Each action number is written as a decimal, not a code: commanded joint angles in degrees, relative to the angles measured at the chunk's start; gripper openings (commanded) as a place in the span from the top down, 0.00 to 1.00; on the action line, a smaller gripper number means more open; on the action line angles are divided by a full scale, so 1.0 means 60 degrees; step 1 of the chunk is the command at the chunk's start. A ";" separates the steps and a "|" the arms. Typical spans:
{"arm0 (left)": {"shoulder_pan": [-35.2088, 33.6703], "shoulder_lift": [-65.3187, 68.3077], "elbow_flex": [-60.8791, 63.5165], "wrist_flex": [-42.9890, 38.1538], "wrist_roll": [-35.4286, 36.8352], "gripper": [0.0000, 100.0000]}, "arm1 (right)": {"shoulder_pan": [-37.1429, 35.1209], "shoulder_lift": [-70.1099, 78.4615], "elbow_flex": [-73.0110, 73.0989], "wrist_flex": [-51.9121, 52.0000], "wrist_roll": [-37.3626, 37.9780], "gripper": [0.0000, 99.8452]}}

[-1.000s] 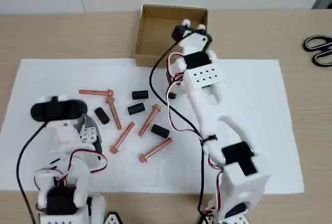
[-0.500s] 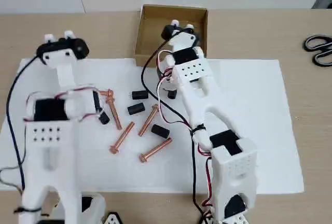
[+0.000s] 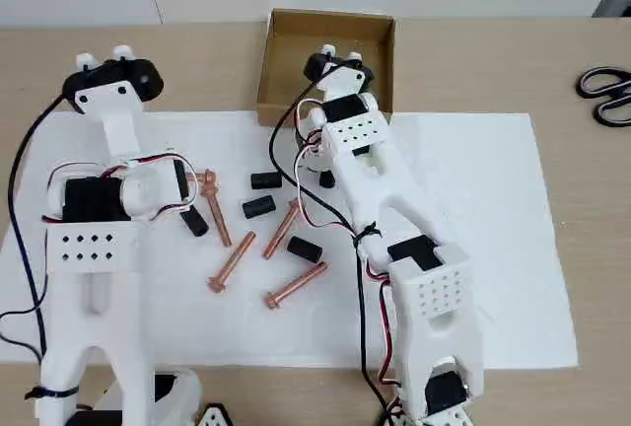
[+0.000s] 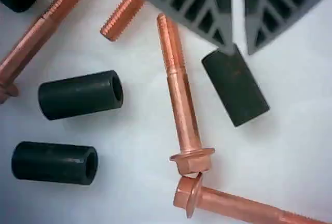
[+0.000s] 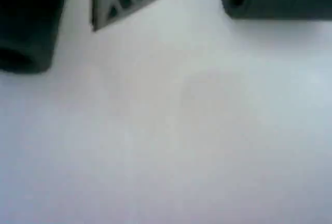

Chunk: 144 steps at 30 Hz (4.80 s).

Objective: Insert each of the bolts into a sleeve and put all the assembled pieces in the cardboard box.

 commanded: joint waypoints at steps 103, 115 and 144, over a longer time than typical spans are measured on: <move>-0.0381 1.0198 -0.9238 0.3429 -1.6484 0.99 | 0.2864 -1.6828 1.5385 -0.3744 0.3194 0.99; -0.0381 1.1810 -1.0366 0.3355 -1.6996 0.85 | 0.2864 -1.6828 1.5399 -0.3758 0.3663 0.99; -0.0308 1.3714 -1.3004 0.3429 -1.5868 0.85 | 0.2864 -1.6828 1.5868 -0.4286 0.3678 0.99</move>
